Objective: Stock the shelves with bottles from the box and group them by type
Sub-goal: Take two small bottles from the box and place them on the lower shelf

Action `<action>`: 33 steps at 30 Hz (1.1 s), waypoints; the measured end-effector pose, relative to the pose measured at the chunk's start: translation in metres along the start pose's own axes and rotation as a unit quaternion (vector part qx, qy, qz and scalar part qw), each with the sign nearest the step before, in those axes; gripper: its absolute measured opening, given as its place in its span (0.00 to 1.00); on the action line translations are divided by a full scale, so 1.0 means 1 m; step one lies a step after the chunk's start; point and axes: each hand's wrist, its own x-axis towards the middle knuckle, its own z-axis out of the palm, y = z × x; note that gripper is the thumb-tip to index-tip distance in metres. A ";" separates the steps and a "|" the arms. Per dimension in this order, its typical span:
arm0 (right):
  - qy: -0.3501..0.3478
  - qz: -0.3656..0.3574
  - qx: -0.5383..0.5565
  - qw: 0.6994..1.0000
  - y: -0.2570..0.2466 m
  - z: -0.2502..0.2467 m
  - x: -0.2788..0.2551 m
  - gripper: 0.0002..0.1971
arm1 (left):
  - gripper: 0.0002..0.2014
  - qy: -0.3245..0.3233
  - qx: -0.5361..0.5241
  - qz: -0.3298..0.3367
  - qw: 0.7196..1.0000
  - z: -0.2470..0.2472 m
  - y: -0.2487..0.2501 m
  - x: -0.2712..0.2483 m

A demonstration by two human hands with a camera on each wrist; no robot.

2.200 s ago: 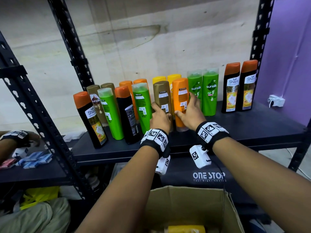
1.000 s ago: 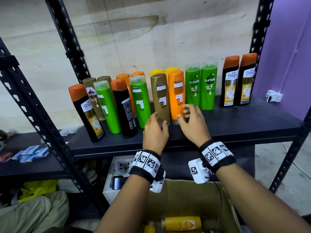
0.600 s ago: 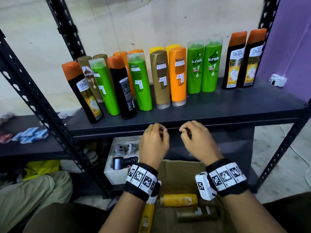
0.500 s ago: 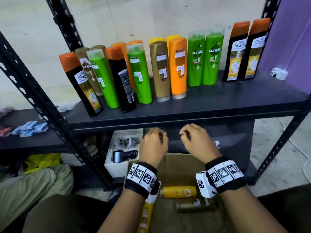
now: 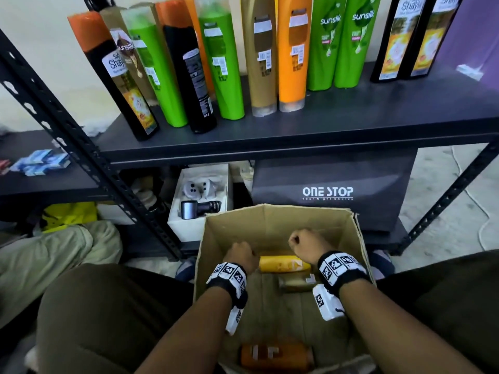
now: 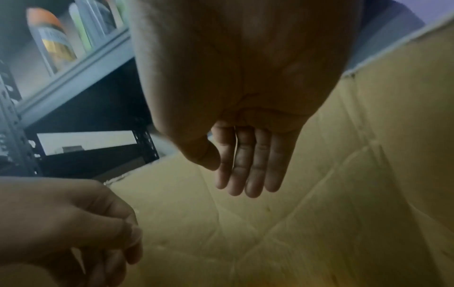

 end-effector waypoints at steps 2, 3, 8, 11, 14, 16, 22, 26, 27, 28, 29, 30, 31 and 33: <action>-0.026 0.020 0.002 0.999 0.008 0.017 0.000 0.11 | 0.21 -0.020 0.007 -0.006 1.000 0.012 -0.005 0.001; -0.037 0.028 0.003 0.999 0.012 0.024 0.000 0.12 | 0.21 -0.031 0.015 -0.005 0.999 0.018 -0.007 0.001; -0.068 0.053 -0.018 0.996 0.025 0.052 0.000 0.15 | 0.21 -0.070 0.047 0.007 0.996 0.037 -0.015 0.004; -0.075 0.063 -0.019 0.995 0.031 0.065 0.001 0.15 | 0.22 -0.089 0.067 0.005 0.994 0.050 -0.024 0.004; -0.086 0.070 -0.014 0.994 0.039 0.079 0.002 0.15 | 0.21 -0.110 0.072 0.007 0.991 0.063 -0.029 0.007; -0.095 0.070 -0.017 0.993 0.045 0.088 0.002 0.15 | 0.22 -0.121 0.095 0.017 0.988 0.071 -0.030 0.008; -0.100 0.102 -0.015 0.990 0.058 0.111 0.005 0.13 | 0.18 -0.157 0.115 0.032 0.980 0.096 -0.031 0.016; -0.110 0.120 0.016 0.987 0.073 0.120 0.011 0.13 | 0.19 -0.186 0.118 0.038 0.975 0.108 -0.032 0.029; -0.116 0.125 0.020 0.985 0.076 0.123 0.013 0.14 | 0.20 -0.192 0.119 0.039 0.973 0.110 -0.032 0.033; -0.123 0.130 0.025 0.984 0.079 0.126 0.014 0.13 | 0.20 -0.196 0.118 0.040 0.973 0.114 -0.032 0.036; -0.128 0.135 0.031 0.982 0.082 0.130 0.015 0.13 | 0.20 -0.199 0.114 0.038 0.973 0.117 -0.032 0.039; -0.129 0.140 0.036 0.981 0.084 0.134 0.016 0.13 | 0.20 -0.200 0.109 0.036 0.973 0.120 -0.032 0.041; -0.126 0.144 0.041 0.981 0.085 0.138 0.017 0.14 | 0.20 -0.201 0.106 0.035 0.973 0.124 -0.032 0.043; -0.122 0.149 0.047 0.980 0.085 0.147 0.022 0.13 | 0.21 -0.207 0.101 0.036 0.972 0.132 -0.034 0.046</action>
